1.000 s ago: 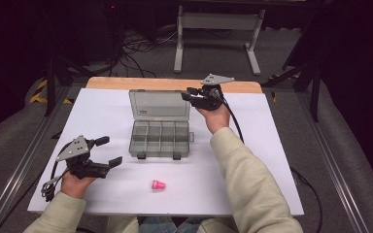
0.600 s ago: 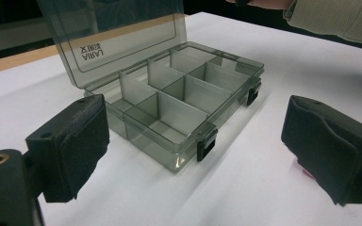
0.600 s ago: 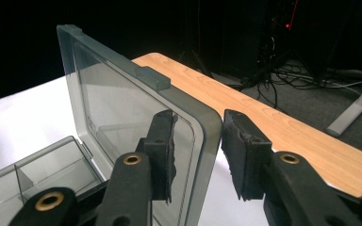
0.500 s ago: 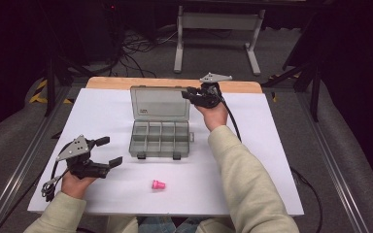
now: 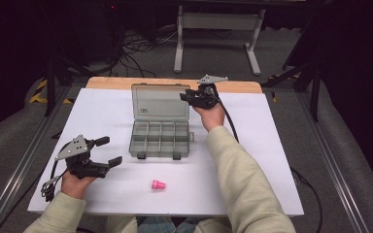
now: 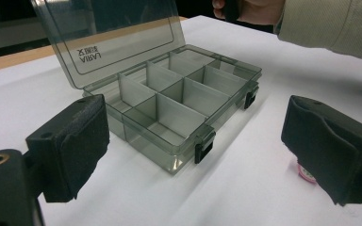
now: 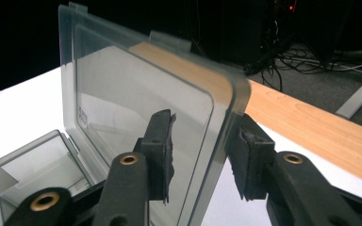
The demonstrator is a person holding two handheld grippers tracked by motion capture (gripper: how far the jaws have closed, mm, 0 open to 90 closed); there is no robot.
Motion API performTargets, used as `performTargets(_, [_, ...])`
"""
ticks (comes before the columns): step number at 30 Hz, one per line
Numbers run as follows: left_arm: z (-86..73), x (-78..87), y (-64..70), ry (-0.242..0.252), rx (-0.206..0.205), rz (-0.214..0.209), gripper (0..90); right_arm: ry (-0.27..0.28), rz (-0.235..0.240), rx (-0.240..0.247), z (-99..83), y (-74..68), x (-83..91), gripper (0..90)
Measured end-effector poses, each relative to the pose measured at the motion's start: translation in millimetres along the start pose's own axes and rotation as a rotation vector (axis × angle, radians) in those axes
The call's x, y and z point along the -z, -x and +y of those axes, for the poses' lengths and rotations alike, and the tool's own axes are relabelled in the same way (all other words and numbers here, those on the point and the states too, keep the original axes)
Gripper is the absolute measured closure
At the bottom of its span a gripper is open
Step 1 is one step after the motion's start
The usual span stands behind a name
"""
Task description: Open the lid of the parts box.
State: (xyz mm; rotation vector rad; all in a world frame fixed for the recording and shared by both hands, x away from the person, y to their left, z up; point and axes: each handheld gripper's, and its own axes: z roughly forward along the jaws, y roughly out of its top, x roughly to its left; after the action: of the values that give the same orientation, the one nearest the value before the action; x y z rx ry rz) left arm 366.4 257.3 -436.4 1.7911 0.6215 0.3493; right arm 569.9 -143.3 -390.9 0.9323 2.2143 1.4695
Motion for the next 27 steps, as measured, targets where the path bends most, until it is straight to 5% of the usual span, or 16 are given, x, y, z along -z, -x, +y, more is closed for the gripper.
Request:
performTargets(20, [-1.0,-0.5,-0.7,-0.003,0.001,-0.007,9.7,-0.102,0.0,-0.064,-23.5,2.9,-25.1,32.4])
performTargets(27, [-2.0,-2.2,0.2,-0.005,0.002,-0.013,9.7,-0.133,0.018,-0.099,-32.3,4.2,-31.9,29.7])
